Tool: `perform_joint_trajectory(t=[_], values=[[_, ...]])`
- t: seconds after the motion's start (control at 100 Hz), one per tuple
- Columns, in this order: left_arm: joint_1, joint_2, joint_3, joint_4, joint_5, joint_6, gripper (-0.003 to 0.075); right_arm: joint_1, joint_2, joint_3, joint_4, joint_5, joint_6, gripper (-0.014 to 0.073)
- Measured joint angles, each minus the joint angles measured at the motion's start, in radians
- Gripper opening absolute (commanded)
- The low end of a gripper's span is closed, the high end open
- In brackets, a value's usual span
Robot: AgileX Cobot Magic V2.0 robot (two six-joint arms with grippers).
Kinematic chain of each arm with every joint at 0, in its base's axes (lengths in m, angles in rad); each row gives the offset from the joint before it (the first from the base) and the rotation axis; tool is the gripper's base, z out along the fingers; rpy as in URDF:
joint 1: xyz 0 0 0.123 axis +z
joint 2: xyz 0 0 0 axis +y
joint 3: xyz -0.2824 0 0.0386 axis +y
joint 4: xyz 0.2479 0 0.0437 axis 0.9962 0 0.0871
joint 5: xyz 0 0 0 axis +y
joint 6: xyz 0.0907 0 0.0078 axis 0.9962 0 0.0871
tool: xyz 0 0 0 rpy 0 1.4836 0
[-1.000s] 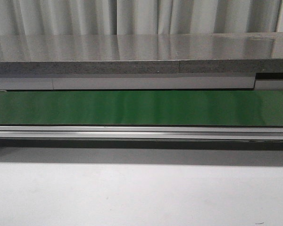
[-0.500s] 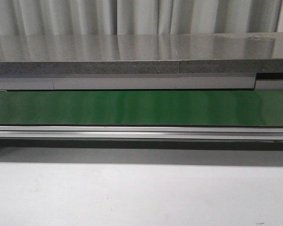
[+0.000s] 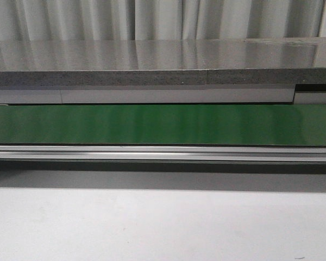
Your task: Move button from right to left
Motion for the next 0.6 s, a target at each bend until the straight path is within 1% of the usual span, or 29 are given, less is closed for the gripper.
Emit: perform_joint_trajectory(t=[0.11, 0.28, 0.38, 0.52, 0.6], values=[[0.019, -0.053, 0.043, 0.017, -0.026, -0.014, -0.002, 0.0, 0.0, 0.0, 0.0, 0.0, 0.0, -0.0067], [0.019, -0.117, 0.126, 0.02, -0.054, -0.013, -0.002, 0.0, 0.0, 0.0, 0.0, 0.0, 0.0, -0.0067], [0.019, -0.16, 0.19, 0.009, -0.079, 0.021, -0.002, 0.0, 0.0, 0.0, 0.0, 0.0, 0.0, -0.0067], [0.019, -0.242, 0.273, -0.045, -0.11, 0.068, -0.002, 0.0, 0.0, 0.0, 0.0, 0.0, 0.0, -0.0067], [0.019, -0.301, 0.273, -0.057, -0.104, 0.075, -0.002, 0.0, 0.0, 0.0, 0.0, 0.0, 0.0, -0.0067]])
